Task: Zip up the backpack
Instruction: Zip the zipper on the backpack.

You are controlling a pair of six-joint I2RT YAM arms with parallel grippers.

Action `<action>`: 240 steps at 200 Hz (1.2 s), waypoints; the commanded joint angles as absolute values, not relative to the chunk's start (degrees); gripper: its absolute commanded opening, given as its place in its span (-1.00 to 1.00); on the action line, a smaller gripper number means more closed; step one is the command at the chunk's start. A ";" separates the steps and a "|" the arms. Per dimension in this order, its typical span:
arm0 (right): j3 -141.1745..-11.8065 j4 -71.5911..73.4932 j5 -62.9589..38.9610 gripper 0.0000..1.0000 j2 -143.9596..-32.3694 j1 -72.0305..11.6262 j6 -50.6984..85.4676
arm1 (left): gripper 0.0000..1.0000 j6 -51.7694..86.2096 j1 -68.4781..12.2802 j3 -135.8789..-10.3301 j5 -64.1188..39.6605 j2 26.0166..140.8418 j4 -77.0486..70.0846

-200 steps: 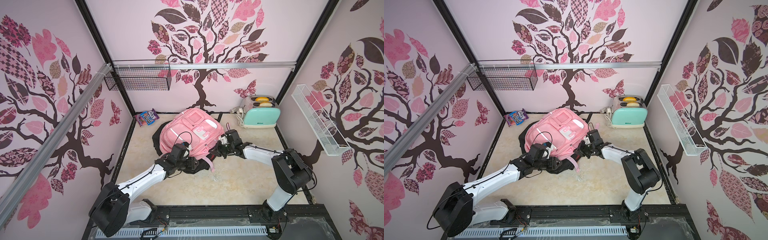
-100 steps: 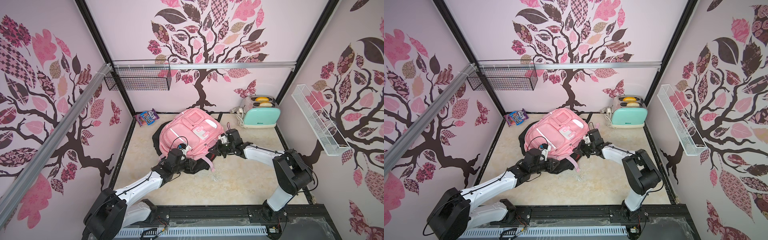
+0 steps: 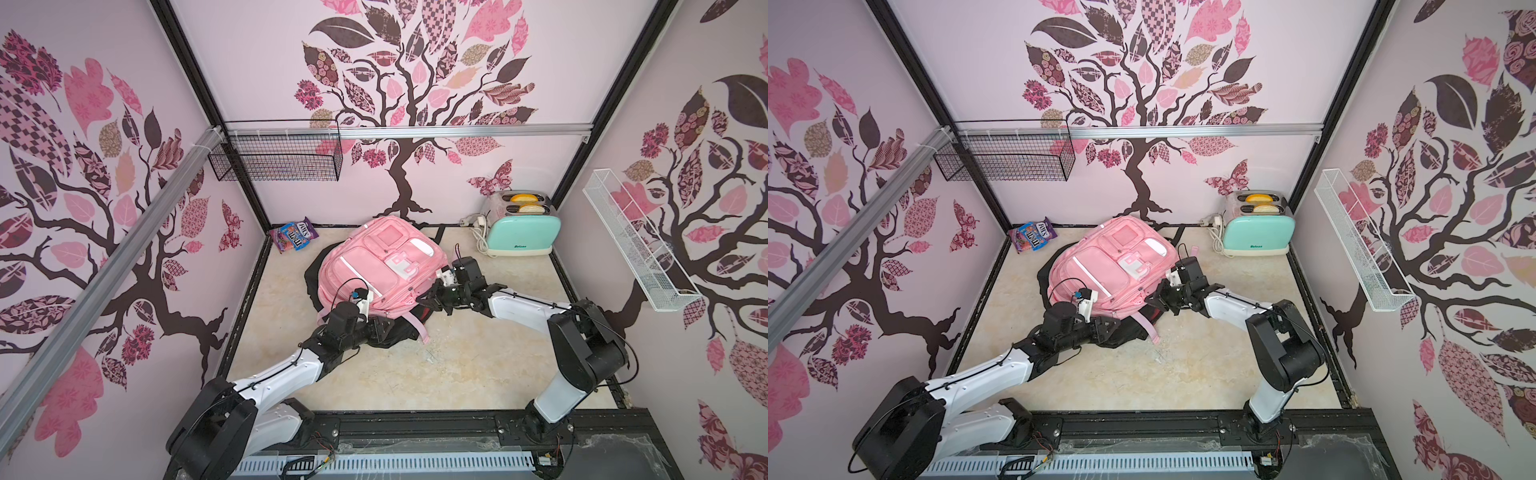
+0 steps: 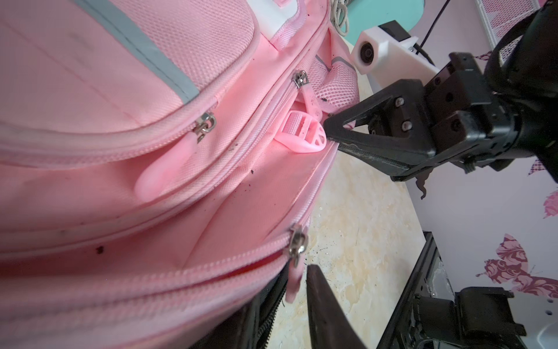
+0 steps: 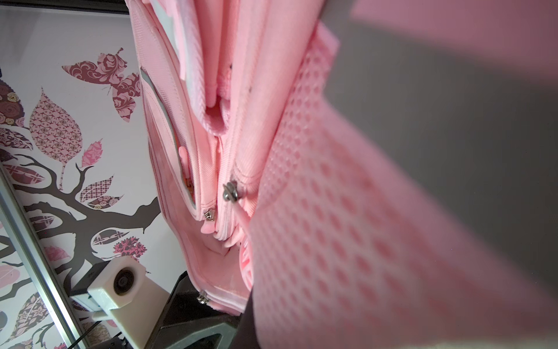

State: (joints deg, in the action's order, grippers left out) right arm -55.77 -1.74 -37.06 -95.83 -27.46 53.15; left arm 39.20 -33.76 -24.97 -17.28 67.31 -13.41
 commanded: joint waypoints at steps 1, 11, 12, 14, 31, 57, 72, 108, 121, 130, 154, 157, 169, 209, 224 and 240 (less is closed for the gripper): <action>-57.79 -0.22 -40.08 -0.97 -93.87 -27.77 52.73 | -0.40 40.20 -33.48 -24.48 -19.20 68.21 -18.73; -57.83 -0.18 -40.16 -0.97 -93.87 -27.73 52.66 | -0.40 40.49 -33.48 -24.43 -19.66 68.65 -19.56; -57.83 -0.18 -40.16 -0.97 -93.87 -27.71 52.65 | -0.40 40.51 -33.44 -24.43 -19.72 68.69 -19.62; -57.83 -0.18 -40.21 -0.97 -93.87 -27.69 52.65 | -0.40 40.65 -33.41 -24.43 -19.80 68.79 -19.72; -57.88 -0.18 -40.17 -0.98 -93.87 -27.70 52.66 | -0.40 40.88 -33.40 -24.59 -20.31 69.17 -20.51; -57.66 -0.26 -40.17 -1.00 -93.87 -27.77 52.58 | -0.47 40.79 -33.33 -24.50 -20.13 69.86 -20.75; -57.54 -0.36 -40.12 -1.00 -93.87 -27.72 52.62 | -0.61 40.79 -33.23 -24.57 -20.30 70.23 -20.74; -57.66 -0.64 -39.76 -1.00 -94.04 -27.71 52.31 | -0.74 41.01 -33.14 -24.56 -20.48 70.07 -19.79; -57.89 -0.79 -39.77 -1.00 -94.30 -27.60 52.22 | -0.75 40.83 -33.21 -24.61 -20.40 69.46 -18.73; -58.08 -0.79 -39.73 -1.00 -94.55 -27.60 52.15 | -0.78 40.55 -33.15 -24.66 -20.26 68.66 -17.81; -58.57 -1.17 -39.79 -1.00 -95.09 -27.08 51.68 | -0.87 39.70 -33.07 -25.01 -19.14 66.20 -13.74; -58.75 -1.48 -39.64 -1.00 -95.17 -26.94 51.45 | -0.89 39.58 -33.05 -25.25 -18.89 65.85 -13.29; -59.32 -2.75 -39.06 -1.00 -95.34 -26.52 50.40 | -0.94 39.04 -33.08 -25.79 -17.51 64.51 -9.86; -63.80 -12.24 -33.98 -1.00 -96.45 -25.96 42.50 | -1.00 36.99 -33.02 -28.06 -14.07 63.59 0.86; -64.84 -13.73 -32.87 -1.00 -97.27 -25.59 41.10 | -1.00 36.63 -32.99 -29.05 -13.63 63.95 3.60; -65.12 -13.56 -31.94 -1.00 -98.01 -24.98 40.87 | -1.00 36.16 -33.03 -30.65 -12.90 64.57 6.89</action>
